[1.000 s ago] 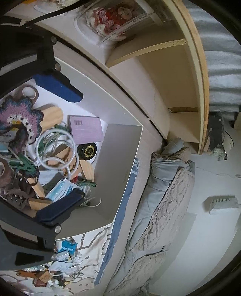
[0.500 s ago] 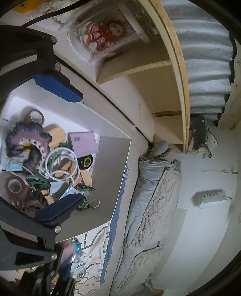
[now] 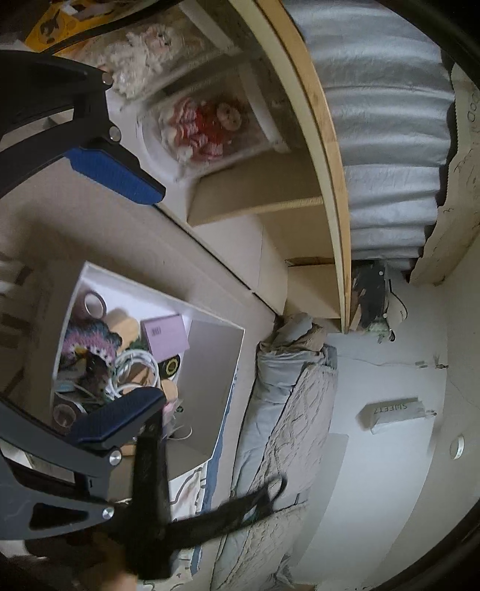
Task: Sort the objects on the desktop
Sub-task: 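Drop the white ring into the white box with the left tool while the right tool lowers the bead bag, then release the bead bag into the white box with the right tool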
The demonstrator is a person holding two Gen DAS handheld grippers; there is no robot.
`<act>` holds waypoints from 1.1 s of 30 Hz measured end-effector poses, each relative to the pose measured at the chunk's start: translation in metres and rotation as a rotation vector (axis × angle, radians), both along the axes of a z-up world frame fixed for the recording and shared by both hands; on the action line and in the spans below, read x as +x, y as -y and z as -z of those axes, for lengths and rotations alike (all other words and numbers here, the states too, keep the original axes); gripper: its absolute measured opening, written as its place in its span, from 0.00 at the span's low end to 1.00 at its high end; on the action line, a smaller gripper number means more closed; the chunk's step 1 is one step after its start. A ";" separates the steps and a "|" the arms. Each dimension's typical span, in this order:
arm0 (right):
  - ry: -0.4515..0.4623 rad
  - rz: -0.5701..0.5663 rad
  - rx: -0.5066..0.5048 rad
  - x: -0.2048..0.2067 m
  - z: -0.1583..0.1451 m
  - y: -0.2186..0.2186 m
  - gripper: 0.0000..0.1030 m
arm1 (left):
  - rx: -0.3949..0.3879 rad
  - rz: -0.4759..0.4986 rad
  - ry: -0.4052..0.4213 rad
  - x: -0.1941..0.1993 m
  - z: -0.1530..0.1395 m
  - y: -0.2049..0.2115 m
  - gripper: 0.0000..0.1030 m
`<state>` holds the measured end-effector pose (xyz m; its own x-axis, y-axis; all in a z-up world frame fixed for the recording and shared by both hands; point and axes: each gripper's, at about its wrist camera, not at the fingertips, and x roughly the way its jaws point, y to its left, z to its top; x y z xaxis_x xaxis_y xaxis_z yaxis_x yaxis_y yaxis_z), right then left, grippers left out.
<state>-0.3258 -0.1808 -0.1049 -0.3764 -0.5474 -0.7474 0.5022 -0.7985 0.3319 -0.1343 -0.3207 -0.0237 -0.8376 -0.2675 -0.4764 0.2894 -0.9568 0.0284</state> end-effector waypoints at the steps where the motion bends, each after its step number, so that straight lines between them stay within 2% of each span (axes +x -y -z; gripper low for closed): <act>1: -0.003 0.000 0.004 -0.003 0.001 0.004 0.32 | -0.007 -0.002 0.000 0.003 0.000 0.001 0.97; 4: 0.014 0.008 -0.001 -0.017 0.006 0.012 0.32 | -0.030 -0.007 -0.003 0.011 0.000 0.003 0.97; 7: 0.057 0.018 -0.072 -0.030 0.014 0.014 0.34 | -0.040 -0.011 -0.002 0.015 0.002 0.005 0.97; 8: 0.068 0.012 -0.093 -0.032 0.015 0.014 0.47 | -0.039 -0.012 0.000 0.016 0.003 0.005 0.97; 10: 0.051 0.022 -0.116 -0.031 0.009 0.013 0.83 | -0.032 -0.012 0.006 0.015 0.005 0.006 0.97; 11: 0.022 0.014 -0.129 -0.027 0.004 0.012 0.90 | -0.029 -0.012 0.008 0.015 0.005 0.007 0.97; 15: -0.049 -0.005 -0.119 -0.014 -0.011 0.010 0.90 | -0.009 -0.010 0.014 0.011 0.007 0.006 0.97; 18: -0.060 -0.006 -0.126 -0.007 -0.017 0.004 1.00 | 0.007 -0.004 0.016 0.012 0.007 0.001 0.97; 23: -0.093 0.006 -0.134 0.006 -0.029 -0.012 1.00 | 0.006 0.007 0.014 0.017 0.001 -0.013 0.97; 28: -0.190 0.035 -0.129 0.033 -0.045 -0.041 1.00 | 0.029 0.020 0.015 0.027 -0.004 -0.029 1.00; 33: -0.216 0.038 -0.144 0.058 -0.049 -0.069 1.00 | 0.055 0.042 0.008 0.037 -0.010 -0.044 1.00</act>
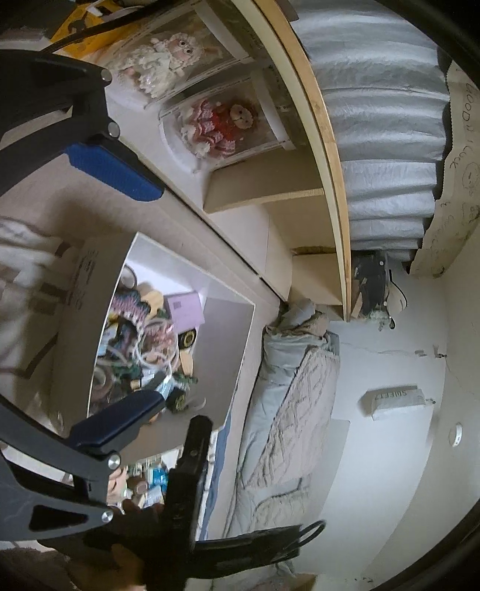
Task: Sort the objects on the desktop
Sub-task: 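Release the bead bag into the white box with the right tool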
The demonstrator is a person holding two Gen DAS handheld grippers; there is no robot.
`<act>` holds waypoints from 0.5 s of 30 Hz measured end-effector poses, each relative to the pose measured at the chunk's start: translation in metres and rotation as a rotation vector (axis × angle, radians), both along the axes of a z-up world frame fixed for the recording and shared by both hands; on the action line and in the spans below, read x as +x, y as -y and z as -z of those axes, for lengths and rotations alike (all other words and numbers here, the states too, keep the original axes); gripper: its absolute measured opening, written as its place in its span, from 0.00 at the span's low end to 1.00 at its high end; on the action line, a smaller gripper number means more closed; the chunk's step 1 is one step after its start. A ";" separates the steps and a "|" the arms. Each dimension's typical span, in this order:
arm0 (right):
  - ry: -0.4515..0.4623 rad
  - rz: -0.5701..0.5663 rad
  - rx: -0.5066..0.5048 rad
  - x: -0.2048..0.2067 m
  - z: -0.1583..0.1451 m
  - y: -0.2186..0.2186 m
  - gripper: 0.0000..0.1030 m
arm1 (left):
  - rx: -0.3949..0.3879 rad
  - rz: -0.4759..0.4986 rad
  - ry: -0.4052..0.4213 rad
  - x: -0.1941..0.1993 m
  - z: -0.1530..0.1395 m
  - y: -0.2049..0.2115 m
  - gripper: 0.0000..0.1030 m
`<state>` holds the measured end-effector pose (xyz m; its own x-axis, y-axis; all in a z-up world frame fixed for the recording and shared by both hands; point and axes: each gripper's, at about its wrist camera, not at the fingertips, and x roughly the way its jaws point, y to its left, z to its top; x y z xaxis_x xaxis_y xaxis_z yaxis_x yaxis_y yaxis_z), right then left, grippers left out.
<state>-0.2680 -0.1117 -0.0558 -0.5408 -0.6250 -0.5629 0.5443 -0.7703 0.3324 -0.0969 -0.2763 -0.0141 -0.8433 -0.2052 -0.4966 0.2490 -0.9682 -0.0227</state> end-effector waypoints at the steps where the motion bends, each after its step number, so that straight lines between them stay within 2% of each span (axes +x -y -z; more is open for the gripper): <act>1: -0.009 0.002 0.003 0.004 -0.001 -0.004 1.00 | 0.007 0.001 0.000 0.002 -0.001 -0.003 1.00; 15: -0.145 0.029 0.011 0.068 -0.031 -0.069 1.00 | 0.000 -0.006 -0.035 0.032 -0.021 -0.054 1.00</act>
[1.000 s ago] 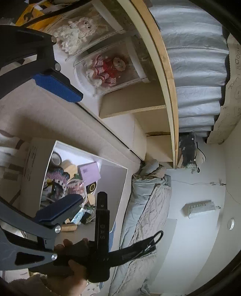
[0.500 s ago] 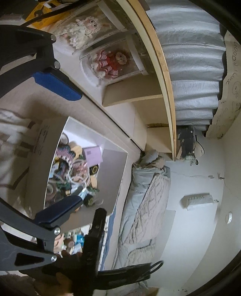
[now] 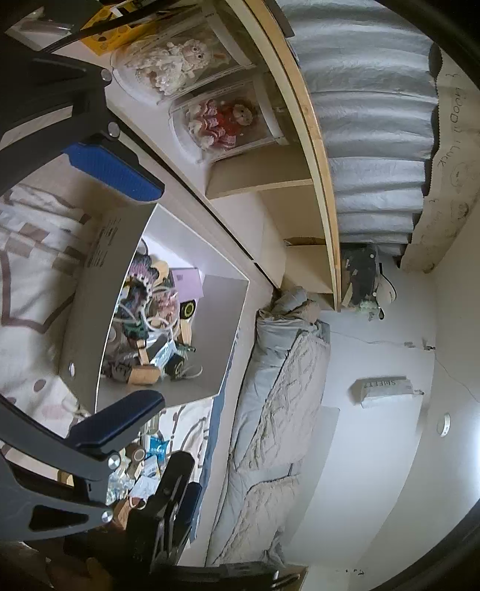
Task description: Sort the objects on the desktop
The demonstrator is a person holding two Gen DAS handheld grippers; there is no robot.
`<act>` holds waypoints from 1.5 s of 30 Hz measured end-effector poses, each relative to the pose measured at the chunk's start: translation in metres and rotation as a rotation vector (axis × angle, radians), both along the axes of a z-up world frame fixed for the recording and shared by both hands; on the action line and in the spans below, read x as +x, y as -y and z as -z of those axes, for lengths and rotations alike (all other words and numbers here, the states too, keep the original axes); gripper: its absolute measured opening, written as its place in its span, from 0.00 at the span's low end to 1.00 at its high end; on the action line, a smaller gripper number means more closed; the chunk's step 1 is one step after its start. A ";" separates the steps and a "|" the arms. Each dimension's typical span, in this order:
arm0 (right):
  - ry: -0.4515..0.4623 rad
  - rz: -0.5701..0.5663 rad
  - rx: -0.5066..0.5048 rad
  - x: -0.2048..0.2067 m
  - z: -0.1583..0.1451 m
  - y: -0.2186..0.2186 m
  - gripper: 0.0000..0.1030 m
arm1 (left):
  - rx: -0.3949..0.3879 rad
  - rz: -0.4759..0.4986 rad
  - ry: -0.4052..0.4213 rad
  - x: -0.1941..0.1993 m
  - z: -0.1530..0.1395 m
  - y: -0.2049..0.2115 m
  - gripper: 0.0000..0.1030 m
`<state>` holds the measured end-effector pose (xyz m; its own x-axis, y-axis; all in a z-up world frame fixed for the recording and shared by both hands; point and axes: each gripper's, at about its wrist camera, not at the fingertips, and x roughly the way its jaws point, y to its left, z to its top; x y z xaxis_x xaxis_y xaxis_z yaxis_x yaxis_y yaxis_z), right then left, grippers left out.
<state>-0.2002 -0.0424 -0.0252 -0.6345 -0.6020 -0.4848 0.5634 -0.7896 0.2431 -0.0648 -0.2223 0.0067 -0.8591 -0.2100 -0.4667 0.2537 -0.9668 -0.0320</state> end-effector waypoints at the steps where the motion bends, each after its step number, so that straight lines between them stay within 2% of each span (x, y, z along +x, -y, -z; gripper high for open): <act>1: -0.007 0.003 -0.005 0.004 -0.002 -0.006 1.00 | -0.007 -0.002 -0.004 0.002 -0.001 -0.004 1.00; 11: -0.113 0.040 0.059 0.045 -0.015 -0.046 1.00 | -0.027 0.009 -0.046 0.030 -0.008 -0.036 1.00; 23: -0.178 0.095 0.107 0.082 -0.005 -0.096 1.00 | -0.041 0.046 -0.085 0.058 -0.007 -0.073 1.00; 36: -0.170 0.159 0.092 0.104 0.011 -0.144 1.00 | -0.067 0.073 -0.092 0.079 0.006 -0.104 1.00; 45: -0.191 0.158 0.092 0.116 0.013 -0.150 1.00 | -0.070 0.063 -0.080 0.081 0.013 -0.117 1.00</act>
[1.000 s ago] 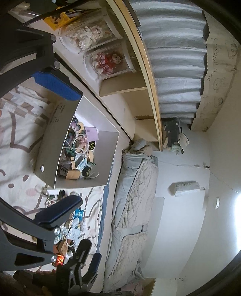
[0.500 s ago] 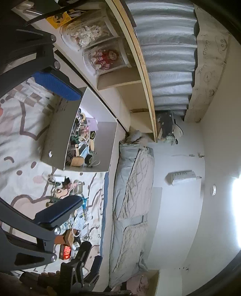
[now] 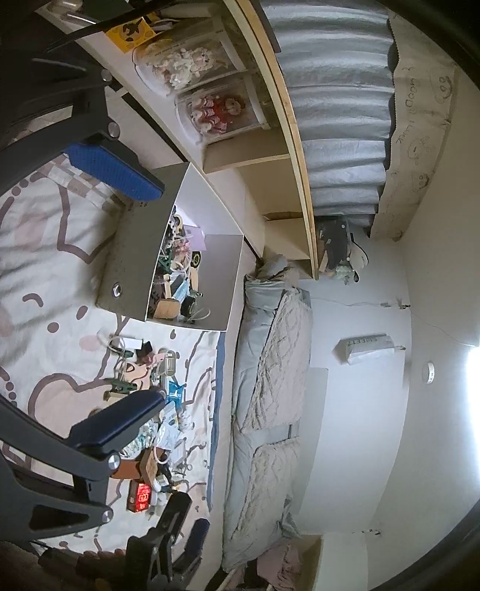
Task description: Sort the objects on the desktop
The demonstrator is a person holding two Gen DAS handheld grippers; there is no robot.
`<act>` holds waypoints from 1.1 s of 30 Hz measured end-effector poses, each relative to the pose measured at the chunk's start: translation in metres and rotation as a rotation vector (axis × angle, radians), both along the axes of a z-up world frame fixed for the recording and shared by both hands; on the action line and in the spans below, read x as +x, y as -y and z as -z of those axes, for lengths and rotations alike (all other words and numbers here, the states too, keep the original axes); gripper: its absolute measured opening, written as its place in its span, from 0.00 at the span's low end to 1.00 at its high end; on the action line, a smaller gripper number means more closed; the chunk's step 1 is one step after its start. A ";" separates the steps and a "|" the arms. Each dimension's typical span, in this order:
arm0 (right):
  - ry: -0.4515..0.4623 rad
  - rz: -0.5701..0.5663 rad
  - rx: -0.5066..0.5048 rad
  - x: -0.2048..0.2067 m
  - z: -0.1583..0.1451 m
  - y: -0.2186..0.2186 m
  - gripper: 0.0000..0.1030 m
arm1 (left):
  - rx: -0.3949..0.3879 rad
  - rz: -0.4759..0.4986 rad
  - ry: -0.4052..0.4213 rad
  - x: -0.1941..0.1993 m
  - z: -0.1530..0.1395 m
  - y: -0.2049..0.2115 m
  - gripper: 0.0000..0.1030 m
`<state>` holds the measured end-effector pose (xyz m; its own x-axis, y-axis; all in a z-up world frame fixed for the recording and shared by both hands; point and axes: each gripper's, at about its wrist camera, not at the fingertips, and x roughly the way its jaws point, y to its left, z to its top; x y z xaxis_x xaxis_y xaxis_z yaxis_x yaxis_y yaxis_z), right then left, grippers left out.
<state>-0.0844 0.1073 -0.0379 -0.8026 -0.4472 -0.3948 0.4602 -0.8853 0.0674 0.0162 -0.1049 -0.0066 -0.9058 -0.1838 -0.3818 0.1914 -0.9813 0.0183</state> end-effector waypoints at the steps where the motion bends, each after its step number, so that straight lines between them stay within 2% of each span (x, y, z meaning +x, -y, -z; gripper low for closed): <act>1: -0.004 -0.001 0.004 0.001 0.000 0.000 1.00 | -0.002 0.001 0.004 0.000 0.001 -0.001 1.00; 11: 0.000 -0.011 0.043 0.007 0.006 0.003 1.00 | -0.017 -0.008 0.020 0.001 0.004 -0.009 1.00; 33: 0.023 -0.028 0.046 0.007 0.010 0.003 1.00 | 0.004 -0.024 0.032 0.000 0.007 -0.008 1.00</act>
<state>-0.0777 0.1039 -0.0484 -0.7806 -0.4501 -0.4337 0.4834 -0.8746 0.0376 0.0164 -0.0972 -0.0133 -0.8884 -0.2037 -0.4115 0.2142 -0.9766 0.0210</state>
